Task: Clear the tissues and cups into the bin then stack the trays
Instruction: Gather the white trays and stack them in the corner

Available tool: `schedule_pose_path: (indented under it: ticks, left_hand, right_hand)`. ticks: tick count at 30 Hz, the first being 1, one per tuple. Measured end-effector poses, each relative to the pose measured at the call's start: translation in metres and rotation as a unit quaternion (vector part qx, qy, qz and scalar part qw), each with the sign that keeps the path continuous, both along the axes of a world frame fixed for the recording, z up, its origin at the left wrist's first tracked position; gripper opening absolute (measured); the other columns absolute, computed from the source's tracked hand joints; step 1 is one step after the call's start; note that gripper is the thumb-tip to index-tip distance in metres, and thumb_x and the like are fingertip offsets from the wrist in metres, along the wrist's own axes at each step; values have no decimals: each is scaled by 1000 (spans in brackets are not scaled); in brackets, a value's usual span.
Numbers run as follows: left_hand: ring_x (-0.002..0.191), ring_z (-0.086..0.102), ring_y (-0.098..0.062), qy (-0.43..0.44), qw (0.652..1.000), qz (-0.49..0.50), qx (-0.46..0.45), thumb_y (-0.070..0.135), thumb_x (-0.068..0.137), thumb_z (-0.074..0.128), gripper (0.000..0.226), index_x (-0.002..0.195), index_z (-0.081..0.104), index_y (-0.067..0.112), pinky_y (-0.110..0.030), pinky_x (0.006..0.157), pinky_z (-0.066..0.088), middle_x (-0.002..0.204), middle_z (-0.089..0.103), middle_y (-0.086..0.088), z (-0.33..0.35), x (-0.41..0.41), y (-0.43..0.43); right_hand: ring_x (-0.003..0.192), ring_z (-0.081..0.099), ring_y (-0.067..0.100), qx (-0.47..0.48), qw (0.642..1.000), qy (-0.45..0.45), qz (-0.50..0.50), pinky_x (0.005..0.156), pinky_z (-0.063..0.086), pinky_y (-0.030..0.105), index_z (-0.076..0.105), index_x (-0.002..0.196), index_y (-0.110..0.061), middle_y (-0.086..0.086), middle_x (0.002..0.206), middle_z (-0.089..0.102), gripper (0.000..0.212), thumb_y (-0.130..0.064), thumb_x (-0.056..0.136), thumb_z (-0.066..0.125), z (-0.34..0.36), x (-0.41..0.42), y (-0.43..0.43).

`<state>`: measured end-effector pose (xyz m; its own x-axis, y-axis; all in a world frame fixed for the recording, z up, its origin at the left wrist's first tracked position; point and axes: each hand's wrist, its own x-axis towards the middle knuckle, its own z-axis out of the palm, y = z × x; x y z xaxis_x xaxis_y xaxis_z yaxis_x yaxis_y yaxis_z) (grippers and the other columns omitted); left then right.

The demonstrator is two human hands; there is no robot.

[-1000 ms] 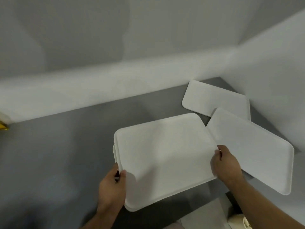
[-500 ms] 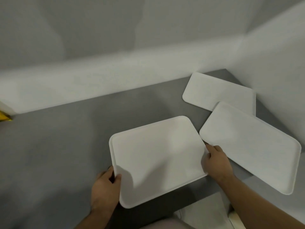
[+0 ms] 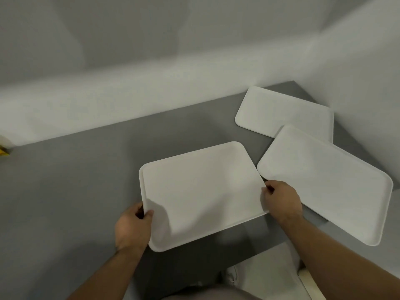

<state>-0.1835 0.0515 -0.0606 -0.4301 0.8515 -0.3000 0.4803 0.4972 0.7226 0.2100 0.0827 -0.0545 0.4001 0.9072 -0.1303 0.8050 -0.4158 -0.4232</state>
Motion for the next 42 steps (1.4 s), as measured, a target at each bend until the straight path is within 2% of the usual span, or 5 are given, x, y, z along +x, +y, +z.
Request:
schedule_pose_path:
  ticks: [8, 16, 26, 36, 42]
  left_hand:
    - [71, 59, 2, 32, 999, -13, 6, 29, 89, 74, 23, 111, 77, 28, -24, 62, 48, 80, 65, 22, -1, -2, 22]
    - [79, 65, -18, 36, 999, 1, -26, 26, 89, 73, 16, 104, 74, 21, -41, 73, 61, 83, 67, 11, -2, -1, 32]
    - [85, 70, -31, 54, 997, -11, -52, 23, 89, 70, 17, 105, 72, 16, -50, 77, 62, 96, 75, -5, -3, -3, 35]
    - [103, 66, -39, 58, 996, -50, -43, 17, 85, 72, 41, 125, 63, 9, -50, 87, 57, 116, 69, -16, 4, 3, 25]
    - [109, 58, -36, 182, 969, -153, 69, 25, 84, 73, 43, 124, 63, 14, -50, 86, 55, 123, 60, -12, 26, 31, 32]
  right_hand:
    - [99, 65, 29, 47, 999, -5, 3, 91, 51, 37, 71, 126, -17, 5, 114, 71, 34, -32, 102, 52, -5, -1, -6]
    - [89, 60, 26, 13, 998, 57, 2, 81, 50, 33, 72, 122, -16, 6, 104, 66, 33, -15, 94, 54, 1, -3, -2]
    - [92, 58, 27, -11, 999, 46, -14, 90, 51, 36, 70, 125, -12, 11, 110, 65, 35, -11, 99, 46, 0, -6, -1]
    - [85, 66, 29, -38, 992, 120, 13, 64, 44, 21, 71, 108, -17, 2, 92, 69, 23, -17, 88, 58, 18, 3, -15]
    - [102, 64, 19, 24, 990, 116, -77, 93, 44, 27, 61, 138, -17, 4, 126, 66, 47, -27, 93, 66, 35, 21, -44]
